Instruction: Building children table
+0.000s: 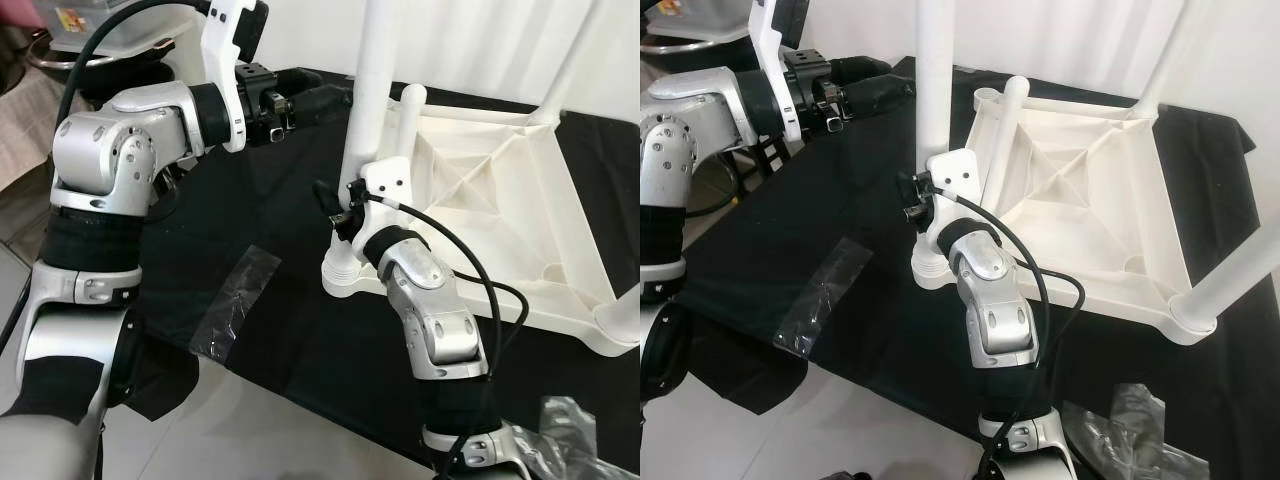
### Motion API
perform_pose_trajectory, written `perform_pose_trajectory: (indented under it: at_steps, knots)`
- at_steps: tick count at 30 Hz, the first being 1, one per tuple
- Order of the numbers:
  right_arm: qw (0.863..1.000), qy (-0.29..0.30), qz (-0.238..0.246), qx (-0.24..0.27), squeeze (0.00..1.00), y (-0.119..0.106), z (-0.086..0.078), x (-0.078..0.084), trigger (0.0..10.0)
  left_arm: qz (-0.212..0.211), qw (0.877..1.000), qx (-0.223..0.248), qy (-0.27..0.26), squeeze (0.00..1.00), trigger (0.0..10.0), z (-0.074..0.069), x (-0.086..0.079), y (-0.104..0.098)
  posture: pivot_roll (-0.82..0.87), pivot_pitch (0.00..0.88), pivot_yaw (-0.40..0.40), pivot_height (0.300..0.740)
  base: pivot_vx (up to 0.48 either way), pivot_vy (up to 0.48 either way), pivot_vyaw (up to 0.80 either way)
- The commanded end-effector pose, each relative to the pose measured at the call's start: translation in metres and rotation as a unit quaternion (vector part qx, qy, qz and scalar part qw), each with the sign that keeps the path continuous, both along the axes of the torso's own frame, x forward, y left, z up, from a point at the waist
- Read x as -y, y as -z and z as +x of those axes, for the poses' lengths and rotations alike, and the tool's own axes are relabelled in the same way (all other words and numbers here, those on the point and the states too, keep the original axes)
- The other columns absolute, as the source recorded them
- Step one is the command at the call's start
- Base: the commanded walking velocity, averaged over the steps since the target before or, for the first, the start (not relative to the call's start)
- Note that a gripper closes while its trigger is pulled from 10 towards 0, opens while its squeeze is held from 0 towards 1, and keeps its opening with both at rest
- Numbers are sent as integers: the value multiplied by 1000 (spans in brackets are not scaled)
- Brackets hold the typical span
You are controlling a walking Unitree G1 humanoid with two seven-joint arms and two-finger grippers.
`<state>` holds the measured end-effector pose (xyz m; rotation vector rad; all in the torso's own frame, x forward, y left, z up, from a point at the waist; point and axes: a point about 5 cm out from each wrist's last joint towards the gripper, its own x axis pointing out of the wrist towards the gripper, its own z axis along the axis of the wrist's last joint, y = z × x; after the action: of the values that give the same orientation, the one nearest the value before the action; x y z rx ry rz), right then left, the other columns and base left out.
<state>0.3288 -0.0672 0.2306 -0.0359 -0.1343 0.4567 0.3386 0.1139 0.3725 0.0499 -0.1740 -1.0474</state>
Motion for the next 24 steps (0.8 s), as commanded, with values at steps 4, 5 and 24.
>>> perform_pose_trajectory:
  at_steps: [4,5,24]
  knots:
    - [985,-169,26,-2,1000,-20,7,-15,10000,-5,1000,-6,-12,0,10000,-4,-6,12,-7,110,0,740,0,0,0]
    - [979,-204,27,11,1000,-26,10,-10,10000,-8,1000,-8,-22,0,10000,-5,-11,16,-6,109,-4,740,0,0,0]
    - [879,-472,-59,-6,0,-28,32,16,10000,24,992,-21,-120,0,10000,-57,-57,111,48,139,-49,740,0,0,0]
